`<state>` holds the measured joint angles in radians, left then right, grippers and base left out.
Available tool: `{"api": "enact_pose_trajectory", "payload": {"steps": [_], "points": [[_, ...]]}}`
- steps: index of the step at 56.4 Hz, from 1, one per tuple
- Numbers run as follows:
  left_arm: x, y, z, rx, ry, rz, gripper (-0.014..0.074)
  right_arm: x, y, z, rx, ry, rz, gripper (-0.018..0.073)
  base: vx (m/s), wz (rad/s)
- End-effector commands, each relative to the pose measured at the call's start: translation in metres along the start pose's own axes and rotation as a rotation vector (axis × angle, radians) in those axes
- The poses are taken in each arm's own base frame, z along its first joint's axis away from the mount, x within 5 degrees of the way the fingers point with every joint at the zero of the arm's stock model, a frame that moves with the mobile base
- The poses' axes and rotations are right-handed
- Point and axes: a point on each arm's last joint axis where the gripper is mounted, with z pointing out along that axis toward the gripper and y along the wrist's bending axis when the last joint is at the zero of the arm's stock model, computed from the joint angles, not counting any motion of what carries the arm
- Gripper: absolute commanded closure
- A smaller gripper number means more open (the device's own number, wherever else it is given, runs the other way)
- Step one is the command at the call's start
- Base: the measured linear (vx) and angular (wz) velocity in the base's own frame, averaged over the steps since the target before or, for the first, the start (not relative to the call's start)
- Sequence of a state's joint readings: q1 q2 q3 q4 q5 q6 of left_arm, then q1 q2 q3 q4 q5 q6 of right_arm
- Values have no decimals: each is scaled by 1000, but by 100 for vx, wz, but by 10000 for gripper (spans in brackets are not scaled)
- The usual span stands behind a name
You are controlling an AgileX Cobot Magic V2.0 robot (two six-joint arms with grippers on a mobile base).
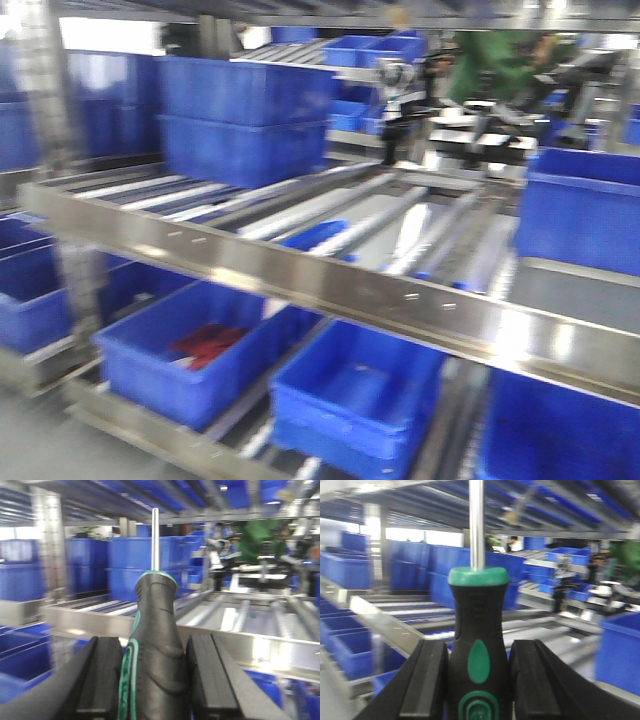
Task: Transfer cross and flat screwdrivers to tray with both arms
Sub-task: 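Drive the base along the blue-bin shelves to the roller shelf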
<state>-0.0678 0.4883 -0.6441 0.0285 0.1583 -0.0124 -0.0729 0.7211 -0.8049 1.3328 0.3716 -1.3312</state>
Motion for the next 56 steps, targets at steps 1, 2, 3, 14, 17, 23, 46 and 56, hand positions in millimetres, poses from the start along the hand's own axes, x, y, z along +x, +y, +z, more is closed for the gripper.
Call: {"api": "enact_pose_trajectory", "payload": {"steps": [1,2,3,14,17,23,46,56], "points": [[-19,0,-2,6,-128,-15,594,-13,-1,-3,18,-50,21,568,22,-66],[-19,0,-2,6,-128,-15,594,-13,-1,-3,18,-50,21,568,22,-66],[-19,0,-2,6,-128,-15,594,-13,-1,-3,18,-50,21,568,21,-66],[-19,0,-2,6,-128,-15,594,-13,-1,-3,18,-50,20,568,19,-69],[-19,0,-2,6,-128,-15,594,-13,-1,-3,18,-51,19,568,18,-71],[-19,0,-2,6,-128,-15,594,-13,-1,-3,18,-52,20,568,18,-70],[-19,0,-2,6,-128,-15,594,-13,-1,-3,18,-53,19,568,18,-54],[-19,0,-2,6,-128,-15,594,-13,-1,-3,18,-53,19,568,23,-15]]}}
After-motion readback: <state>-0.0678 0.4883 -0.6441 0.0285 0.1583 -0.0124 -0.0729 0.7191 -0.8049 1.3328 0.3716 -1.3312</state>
